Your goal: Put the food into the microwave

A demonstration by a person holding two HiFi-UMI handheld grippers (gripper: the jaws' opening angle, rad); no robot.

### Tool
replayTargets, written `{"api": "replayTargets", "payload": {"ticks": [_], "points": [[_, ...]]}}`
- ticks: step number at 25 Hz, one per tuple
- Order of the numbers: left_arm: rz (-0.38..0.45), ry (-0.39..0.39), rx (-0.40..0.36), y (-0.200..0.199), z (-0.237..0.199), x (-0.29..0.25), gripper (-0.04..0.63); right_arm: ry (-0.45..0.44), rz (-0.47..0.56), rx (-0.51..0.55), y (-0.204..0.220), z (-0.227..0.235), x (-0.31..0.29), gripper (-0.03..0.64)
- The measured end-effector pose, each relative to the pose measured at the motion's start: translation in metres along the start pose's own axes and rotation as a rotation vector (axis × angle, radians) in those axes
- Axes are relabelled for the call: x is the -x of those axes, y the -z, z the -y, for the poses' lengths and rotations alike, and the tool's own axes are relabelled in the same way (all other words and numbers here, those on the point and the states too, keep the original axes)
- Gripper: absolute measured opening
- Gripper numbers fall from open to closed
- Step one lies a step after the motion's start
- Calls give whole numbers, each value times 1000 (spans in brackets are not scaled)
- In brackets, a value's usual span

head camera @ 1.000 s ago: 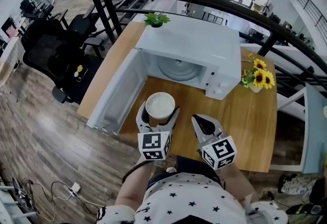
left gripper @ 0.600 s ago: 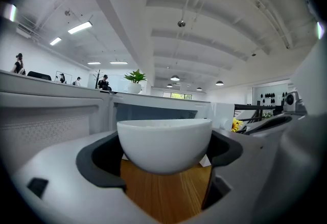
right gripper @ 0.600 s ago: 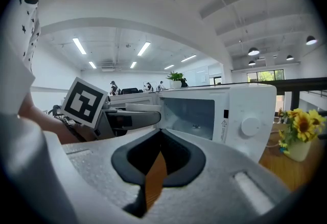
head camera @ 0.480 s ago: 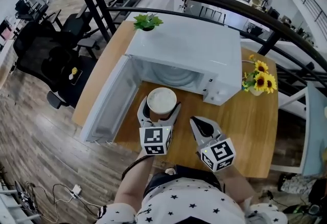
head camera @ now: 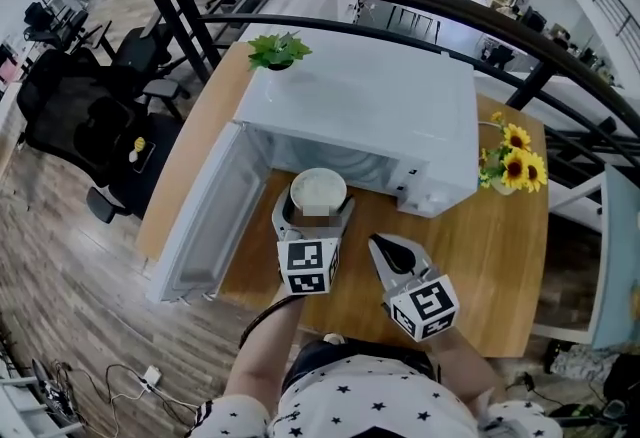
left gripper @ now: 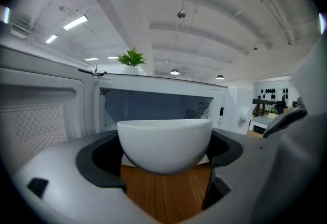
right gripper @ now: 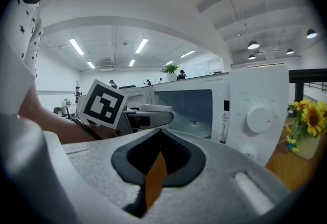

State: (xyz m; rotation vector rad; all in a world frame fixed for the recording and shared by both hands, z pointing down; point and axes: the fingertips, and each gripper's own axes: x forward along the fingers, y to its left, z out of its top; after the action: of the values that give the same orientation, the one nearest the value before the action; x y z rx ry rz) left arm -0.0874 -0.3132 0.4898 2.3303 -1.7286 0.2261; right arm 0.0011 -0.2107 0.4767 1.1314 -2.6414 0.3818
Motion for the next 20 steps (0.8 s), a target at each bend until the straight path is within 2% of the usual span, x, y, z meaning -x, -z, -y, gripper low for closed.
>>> {"api": "replayTargets", "payload": {"ticks": [20], "points": [[-78, 6, -40, 31, -12, -80, 488, 25, -47, -42, 19, 34, -20, 5]]}}
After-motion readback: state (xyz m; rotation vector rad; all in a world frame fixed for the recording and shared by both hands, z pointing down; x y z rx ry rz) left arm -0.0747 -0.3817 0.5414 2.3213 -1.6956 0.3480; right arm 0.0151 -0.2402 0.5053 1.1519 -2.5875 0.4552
